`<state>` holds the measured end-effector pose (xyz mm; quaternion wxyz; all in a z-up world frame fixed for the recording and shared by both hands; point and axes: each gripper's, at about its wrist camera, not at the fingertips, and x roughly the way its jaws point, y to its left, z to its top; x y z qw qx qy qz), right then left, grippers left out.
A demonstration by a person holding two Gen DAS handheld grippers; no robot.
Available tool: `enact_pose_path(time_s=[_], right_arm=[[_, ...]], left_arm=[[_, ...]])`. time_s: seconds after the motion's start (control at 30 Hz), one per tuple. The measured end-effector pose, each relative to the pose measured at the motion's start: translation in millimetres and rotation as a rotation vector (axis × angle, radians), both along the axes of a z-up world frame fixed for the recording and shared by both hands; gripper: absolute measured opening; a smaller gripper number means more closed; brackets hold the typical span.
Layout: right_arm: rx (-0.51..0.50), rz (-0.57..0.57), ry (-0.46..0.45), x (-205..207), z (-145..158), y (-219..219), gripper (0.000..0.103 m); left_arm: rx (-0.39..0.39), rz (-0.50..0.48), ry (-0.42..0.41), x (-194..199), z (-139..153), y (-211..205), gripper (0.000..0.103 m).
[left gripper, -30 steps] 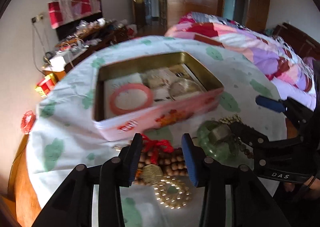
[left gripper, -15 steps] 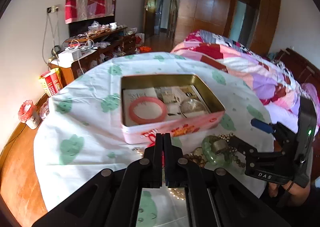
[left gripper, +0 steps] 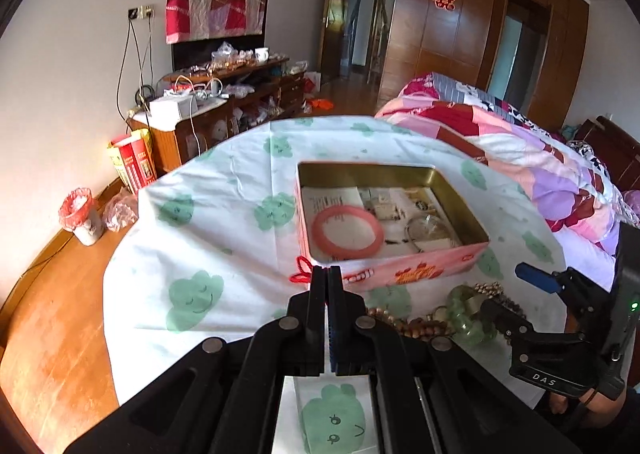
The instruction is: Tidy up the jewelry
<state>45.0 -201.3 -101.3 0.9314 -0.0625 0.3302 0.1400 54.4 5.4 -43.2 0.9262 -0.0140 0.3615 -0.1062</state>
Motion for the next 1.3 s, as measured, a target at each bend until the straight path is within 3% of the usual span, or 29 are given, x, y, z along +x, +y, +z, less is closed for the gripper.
enact_pose_path(time_s=[0.2, 0.37, 0.47, 0.63, 0.67, 1.3], right_arm=[[-0.002, 0.060, 0.025, 4, -5, 11, 0.072], [0.017, 0.087, 0.085, 11, -13, 13, 0.059], [0.016, 0.116, 0.086, 8, -12, 15, 0.044], [0.035, 0.124, 0.067, 4, -8, 14, 0.036], [0.044, 0.122, 0.064, 3, -7, 12, 0.031], [0.130, 0.124, -0.018, -3, 30, 2, 0.028]], left_arm=[[-0.002, -0.003, 0.016, 1, -5, 2, 0.000], [-0.010, -0.002, 0.028, 3, -7, 4, 0.000], [-0.013, -0.003, 0.032, 3, -8, 4, 0.000], [-0.018, -0.002, 0.038, 3, -9, 5, 0.000], [-0.018, -0.002, 0.039, 3, -10, 5, 0.000], [-0.016, -0.001, 0.013, 4, -1, 5, 0.000]])
